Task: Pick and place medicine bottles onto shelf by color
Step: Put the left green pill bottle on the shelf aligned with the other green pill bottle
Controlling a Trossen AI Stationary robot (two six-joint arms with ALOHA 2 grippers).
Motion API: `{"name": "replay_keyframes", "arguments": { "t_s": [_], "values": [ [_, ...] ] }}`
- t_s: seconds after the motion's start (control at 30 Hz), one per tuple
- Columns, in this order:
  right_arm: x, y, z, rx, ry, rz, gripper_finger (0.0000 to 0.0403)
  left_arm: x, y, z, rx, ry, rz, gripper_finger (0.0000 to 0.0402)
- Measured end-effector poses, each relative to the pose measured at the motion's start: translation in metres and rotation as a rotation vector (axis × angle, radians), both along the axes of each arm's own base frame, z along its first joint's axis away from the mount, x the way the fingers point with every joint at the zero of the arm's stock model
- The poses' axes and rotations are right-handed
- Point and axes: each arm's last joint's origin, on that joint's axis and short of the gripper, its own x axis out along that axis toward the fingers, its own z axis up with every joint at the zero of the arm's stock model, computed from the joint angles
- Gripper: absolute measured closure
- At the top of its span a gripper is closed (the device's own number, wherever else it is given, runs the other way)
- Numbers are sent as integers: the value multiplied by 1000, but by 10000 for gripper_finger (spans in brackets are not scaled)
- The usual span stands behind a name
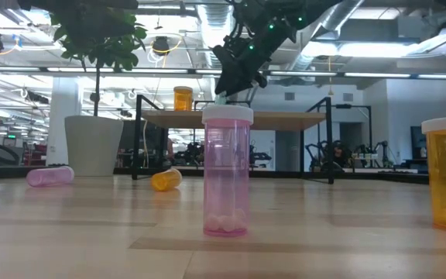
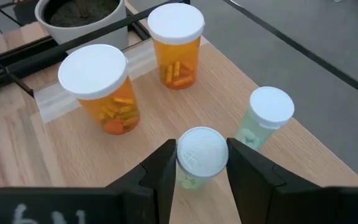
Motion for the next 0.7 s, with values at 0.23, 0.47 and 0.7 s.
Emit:
{"name": "replay_keyframes", "arguments": {
  "t_s": [0.23, 0.47, 0.7],
  "values": [
    [0, 0, 0, -10, 7, 7, 248, 0, 0, 0, 0, 0, 0, 111],
    [6, 3, -8, -55, 50, 62, 248, 0, 0, 0, 0, 0, 0, 111],
    [13, 1, -27, -36, 96, 70, 248, 0, 0, 0, -1, -2, 0, 111]
  ]
}}
